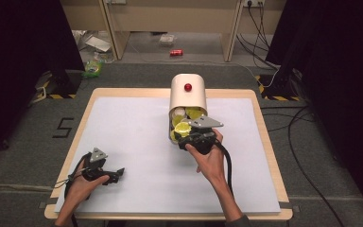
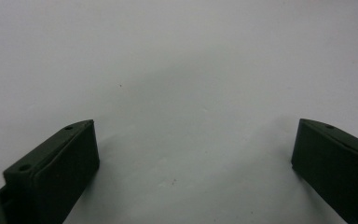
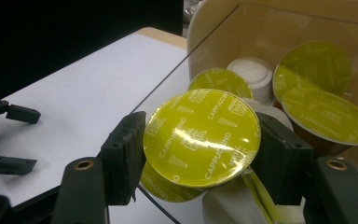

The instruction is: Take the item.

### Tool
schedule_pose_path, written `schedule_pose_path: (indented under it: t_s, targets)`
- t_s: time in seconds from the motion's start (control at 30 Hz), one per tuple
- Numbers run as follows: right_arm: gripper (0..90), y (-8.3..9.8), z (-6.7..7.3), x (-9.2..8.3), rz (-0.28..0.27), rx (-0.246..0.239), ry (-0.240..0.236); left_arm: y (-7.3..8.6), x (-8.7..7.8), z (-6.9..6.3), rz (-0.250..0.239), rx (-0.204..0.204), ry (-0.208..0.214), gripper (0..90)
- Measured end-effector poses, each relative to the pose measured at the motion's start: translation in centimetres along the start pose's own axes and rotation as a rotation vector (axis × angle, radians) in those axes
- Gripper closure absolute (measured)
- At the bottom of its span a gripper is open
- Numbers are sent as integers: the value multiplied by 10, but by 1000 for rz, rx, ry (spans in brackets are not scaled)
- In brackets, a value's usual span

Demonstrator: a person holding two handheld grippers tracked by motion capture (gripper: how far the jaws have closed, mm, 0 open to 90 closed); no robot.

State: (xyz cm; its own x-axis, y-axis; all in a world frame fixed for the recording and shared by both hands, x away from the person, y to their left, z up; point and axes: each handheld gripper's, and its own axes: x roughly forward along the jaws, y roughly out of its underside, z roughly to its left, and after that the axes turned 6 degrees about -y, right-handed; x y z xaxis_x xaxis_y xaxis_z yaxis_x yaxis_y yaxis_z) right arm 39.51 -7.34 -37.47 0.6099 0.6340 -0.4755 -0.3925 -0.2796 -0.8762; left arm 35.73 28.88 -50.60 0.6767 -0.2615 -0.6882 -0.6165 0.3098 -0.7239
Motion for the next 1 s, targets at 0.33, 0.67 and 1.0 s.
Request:
schedule_pose_path:
  t_s: [0.33,0.67,1.0]
  targets:
    - [396,-4,-2,-17,-43,4,-7,0,0,0,0,-1,1,0]
    - [397,-4,-4,-34,-75,4,-4,0,0,0,0,-1,0,0]
    - [396,3,-11,-65,-104,14,19,0,0,0,0,-1,0,0]
